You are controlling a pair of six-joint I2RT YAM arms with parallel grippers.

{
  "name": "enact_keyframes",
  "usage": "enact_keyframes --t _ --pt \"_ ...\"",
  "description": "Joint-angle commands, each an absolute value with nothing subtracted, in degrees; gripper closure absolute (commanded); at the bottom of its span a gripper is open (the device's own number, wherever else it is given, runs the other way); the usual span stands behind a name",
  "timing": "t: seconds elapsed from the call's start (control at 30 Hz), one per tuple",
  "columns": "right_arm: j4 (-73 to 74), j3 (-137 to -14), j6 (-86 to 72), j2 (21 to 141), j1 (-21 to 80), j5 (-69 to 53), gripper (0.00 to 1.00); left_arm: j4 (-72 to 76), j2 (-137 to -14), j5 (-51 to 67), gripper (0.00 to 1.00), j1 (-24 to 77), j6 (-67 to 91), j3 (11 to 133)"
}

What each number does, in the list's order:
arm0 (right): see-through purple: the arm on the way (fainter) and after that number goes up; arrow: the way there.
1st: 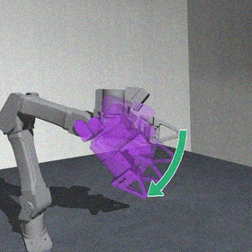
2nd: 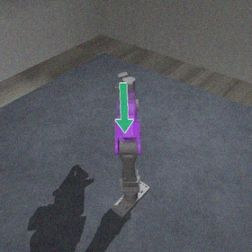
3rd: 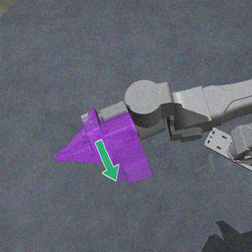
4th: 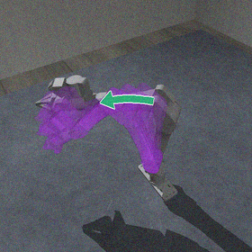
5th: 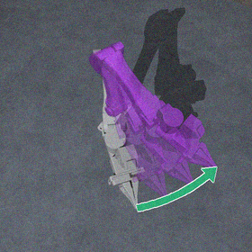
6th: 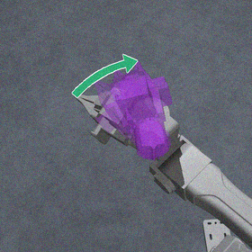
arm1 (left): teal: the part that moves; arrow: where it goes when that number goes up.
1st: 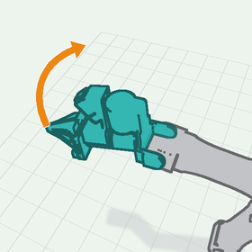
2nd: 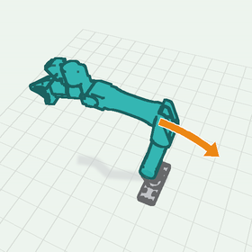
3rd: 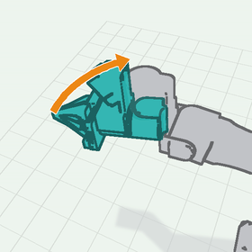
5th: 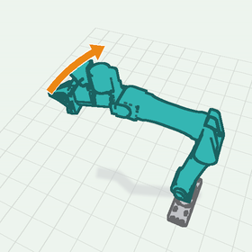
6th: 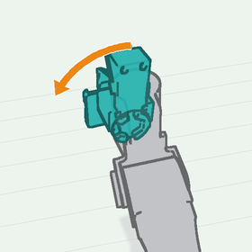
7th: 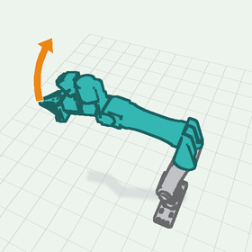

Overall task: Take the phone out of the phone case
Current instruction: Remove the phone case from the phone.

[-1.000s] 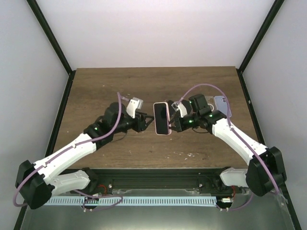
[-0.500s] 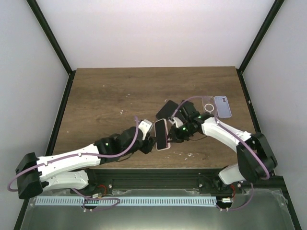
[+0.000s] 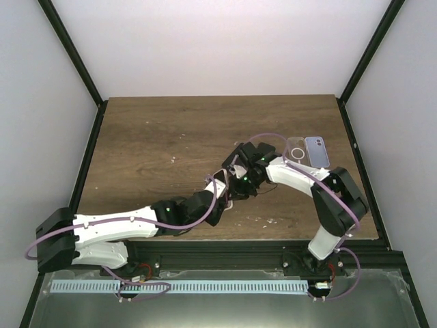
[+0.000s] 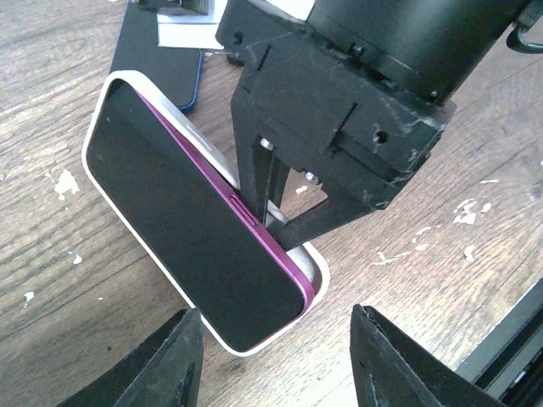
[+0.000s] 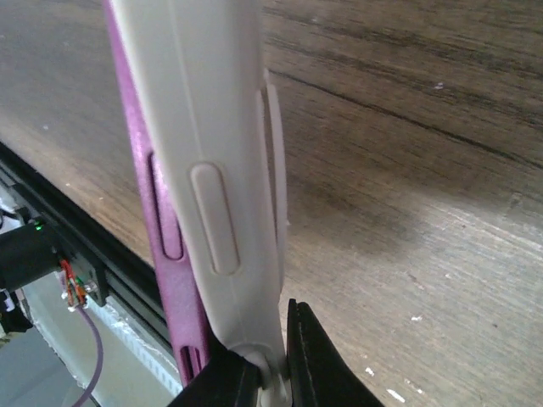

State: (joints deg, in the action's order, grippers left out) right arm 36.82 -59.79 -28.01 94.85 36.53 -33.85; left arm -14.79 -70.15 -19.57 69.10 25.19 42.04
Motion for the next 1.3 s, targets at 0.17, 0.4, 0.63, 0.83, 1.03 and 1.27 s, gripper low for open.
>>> enact_keyframes --t 0.17,0.4,0.63,0.83,1.03,1.27 --pt "37.7 -63.9 -30.7 100.2 37.2 -31.7 0.99 -15.8 -75.3 -22.4 0.51 69.5 22.9 43.5" --pt "37.7 -65.3 -31.4 103.5 37.3 -32.8 0.99 -15.5 -78.8 -24.1 0.51 69.5 23.9 43.9" --pt "37.4 -65.0 -31.2 103.4 37.3 -32.8 0.99 -10.9 -81.8 -23.8 0.5 69.5 25.2 43.3" --pt "37.3 -65.6 -30.7 104.7 37.3 -32.7 0.99 -12.3 -87.4 -24.8 0.53 69.5 24.9 47.5" --pt "37.7 -66.7 -29.8 104.7 37.3 -31.7 0.99 -14.9 -90.1 -27.5 0.57 69.5 25.7 49.4" --pt "36.9 -65.1 -29.5 102.9 37.3 -31.4 0.99 -14.5 -86.5 -28.1 0.52 69.5 27.4 46.1"
